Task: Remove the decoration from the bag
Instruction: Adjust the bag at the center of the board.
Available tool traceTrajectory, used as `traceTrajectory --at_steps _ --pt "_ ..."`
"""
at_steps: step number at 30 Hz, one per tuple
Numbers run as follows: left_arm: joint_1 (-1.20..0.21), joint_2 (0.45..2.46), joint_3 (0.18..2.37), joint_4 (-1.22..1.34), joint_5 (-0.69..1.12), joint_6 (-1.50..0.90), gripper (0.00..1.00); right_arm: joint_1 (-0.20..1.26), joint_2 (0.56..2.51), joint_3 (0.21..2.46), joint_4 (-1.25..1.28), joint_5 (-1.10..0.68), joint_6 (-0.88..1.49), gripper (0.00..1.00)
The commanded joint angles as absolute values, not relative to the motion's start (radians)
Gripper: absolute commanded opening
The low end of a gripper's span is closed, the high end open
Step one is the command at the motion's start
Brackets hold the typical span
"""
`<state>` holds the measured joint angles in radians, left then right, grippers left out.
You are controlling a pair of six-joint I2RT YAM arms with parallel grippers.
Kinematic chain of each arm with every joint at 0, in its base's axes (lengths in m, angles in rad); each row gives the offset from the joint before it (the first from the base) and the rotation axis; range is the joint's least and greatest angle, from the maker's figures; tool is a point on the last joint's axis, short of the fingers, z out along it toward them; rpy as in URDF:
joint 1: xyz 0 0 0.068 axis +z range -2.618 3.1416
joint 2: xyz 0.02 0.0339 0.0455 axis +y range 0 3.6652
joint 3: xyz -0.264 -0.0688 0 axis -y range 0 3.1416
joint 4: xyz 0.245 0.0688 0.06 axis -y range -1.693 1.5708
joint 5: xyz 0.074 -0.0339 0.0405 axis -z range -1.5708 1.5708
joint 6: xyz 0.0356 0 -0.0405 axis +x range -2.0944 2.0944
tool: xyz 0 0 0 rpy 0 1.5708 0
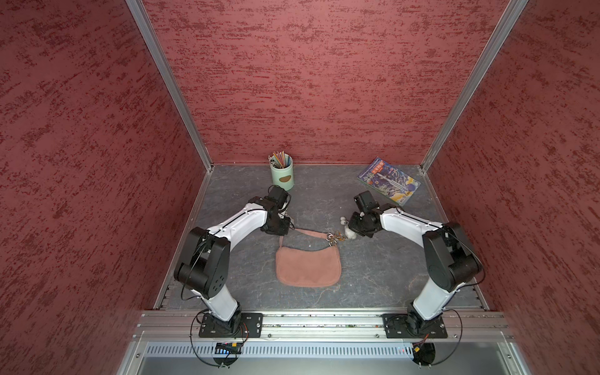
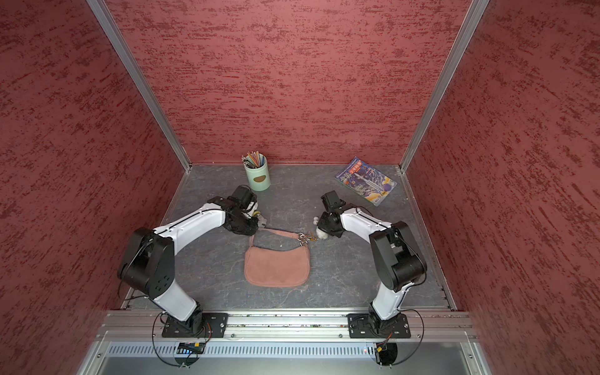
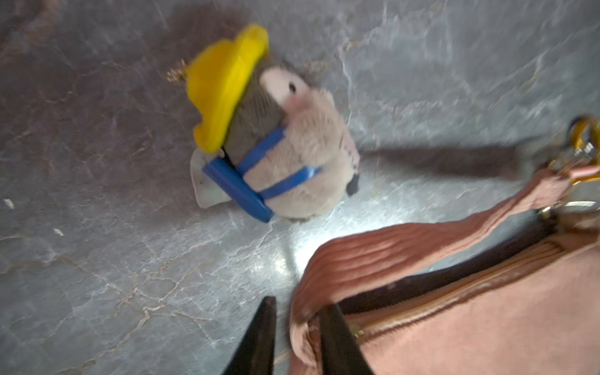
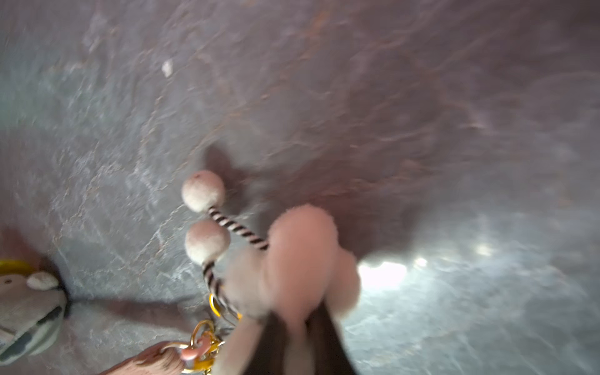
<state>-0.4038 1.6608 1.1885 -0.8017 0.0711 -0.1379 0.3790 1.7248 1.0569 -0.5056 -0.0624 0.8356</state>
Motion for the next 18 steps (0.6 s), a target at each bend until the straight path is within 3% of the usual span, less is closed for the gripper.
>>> traceTrajectory --at_steps 1,4,9,12,18 --pt "-0.414 1.649 1.245 -0.81 0.157 -0.138 0.43 0.356 1.685 1.035 -0.453 -0.055 0.853 0.36" --pt "-0.452 1.624 1.263 -0.829 0.176 -0.172 0.53 0.355 1.648 1.047 -0.515 -0.018 0.787 0.5" --pt "-0.625 1.603 1.277 -0.786 0.225 -0.247 0.6 0.363 1.551 1.082 -0.678 0.129 0.602 0.59" --pt "-0.742 1.665 1.284 -0.683 0.254 -0.306 0.66 0.377 1.521 1.09 -0.763 0.161 0.512 0.6" --pt "-0.882 1.859 1.388 -0.696 0.199 -0.334 0.75 0.446 1.526 1.094 -0.764 -0.046 0.485 0.57"
